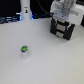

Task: Open the kcup holder, insert the kcup into the holder, and close the kcup holder

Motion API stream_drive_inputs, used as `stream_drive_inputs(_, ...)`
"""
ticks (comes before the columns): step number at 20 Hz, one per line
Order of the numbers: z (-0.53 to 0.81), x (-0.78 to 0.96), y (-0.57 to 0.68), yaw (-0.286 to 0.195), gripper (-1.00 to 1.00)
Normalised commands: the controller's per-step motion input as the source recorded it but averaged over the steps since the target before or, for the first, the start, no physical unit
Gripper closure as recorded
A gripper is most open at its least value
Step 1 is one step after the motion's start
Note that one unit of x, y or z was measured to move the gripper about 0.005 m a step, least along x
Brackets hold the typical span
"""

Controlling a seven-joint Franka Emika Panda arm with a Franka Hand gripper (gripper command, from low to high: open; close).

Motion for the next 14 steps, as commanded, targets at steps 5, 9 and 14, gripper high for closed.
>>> stream_drive_inputs(5,0.11,0.92,-0.37,-0.091,1.00)
stream_drive_inputs(9,0.16,0.93,-0.34,-0.085,1.00)
stream_drive_inputs(14,0.15,0.92,-0.35,-0.089,1.00)
